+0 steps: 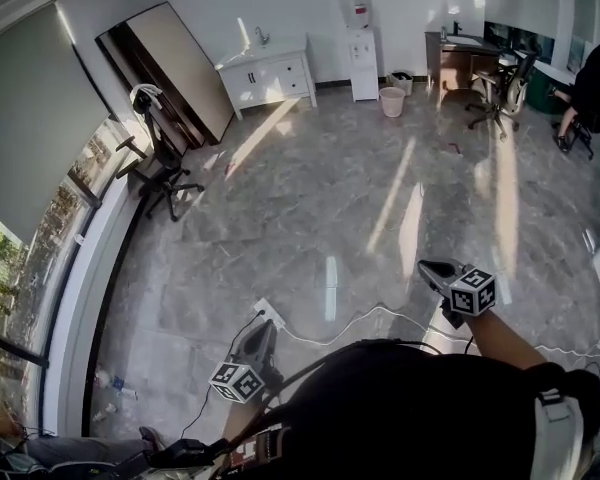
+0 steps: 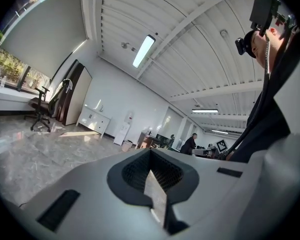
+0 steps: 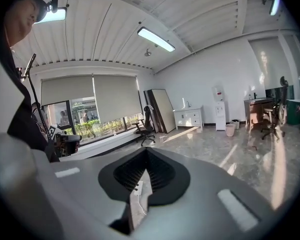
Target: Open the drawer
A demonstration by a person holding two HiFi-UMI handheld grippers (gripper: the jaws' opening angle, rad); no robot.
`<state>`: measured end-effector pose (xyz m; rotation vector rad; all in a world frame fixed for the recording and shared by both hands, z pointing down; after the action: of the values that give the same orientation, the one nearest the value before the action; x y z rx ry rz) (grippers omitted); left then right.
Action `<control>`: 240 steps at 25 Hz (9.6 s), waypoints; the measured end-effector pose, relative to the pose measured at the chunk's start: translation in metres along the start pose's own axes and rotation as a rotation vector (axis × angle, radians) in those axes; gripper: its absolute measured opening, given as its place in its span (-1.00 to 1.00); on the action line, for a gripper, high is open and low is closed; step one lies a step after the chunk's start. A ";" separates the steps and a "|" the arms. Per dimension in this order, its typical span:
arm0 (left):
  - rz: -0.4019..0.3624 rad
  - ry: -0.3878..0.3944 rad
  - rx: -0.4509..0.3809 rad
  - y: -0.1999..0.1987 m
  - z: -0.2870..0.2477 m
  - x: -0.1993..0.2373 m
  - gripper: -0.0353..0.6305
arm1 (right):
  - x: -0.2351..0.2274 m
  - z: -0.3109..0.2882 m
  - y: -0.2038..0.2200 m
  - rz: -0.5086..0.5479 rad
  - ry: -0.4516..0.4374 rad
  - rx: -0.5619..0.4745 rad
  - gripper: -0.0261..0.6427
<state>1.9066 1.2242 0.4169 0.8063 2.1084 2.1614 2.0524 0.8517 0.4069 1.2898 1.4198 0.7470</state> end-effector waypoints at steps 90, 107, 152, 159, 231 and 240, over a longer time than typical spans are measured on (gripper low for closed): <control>0.020 -0.119 -0.046 -0.225 -0.827 0.432 -0.92 | -0.666 -0.613 -0.386 -0.007 -0.057 0.037 -0.92; -0.007 -0.008 -0.028 -0.330 -0.835 0.647 -0.92 | -0.584 -0.794 -0.463 0.028 0.043 0.004 -0.92; 0.017 -0.131 -0.061 -0.408 -1.174 0.824 -0.92 | -0.876 -1.103 -0.621 0.042 -0.100 0.054 -0.92; 0.005 -0.058 -0.042 -0.460 -1.183 0.922 -0.92 | -0.841 -1.175 -0.657 0.034 -0.030 0.025 -0.92; -0.037 -0.054 -0.032 -0.685 -1.481 1.410 -0.92 | -0.988 -1.738 -0.883 0.032 -0.032 0.048 -0.92; 0.000 -0.100 -0.034 -0.690 -1.480 1.470 -0.92 | -0.982 -1.810 -0.898 0.054 -0.071 0.086 -0.92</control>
<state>-0.1441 0.4401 0.3431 0.8914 2.0193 2.1037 -0.0428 0.0432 0.3482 1.4122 1.3781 0.6755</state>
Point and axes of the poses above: the fingertips, and each gripper's own axes: z backward along the fingers, x to its left, y out of its underside, the point moved 2 cm from there along z, backward along the fingers, and after that the axes turned 4 degrees about -z, right-handed, at the moved point
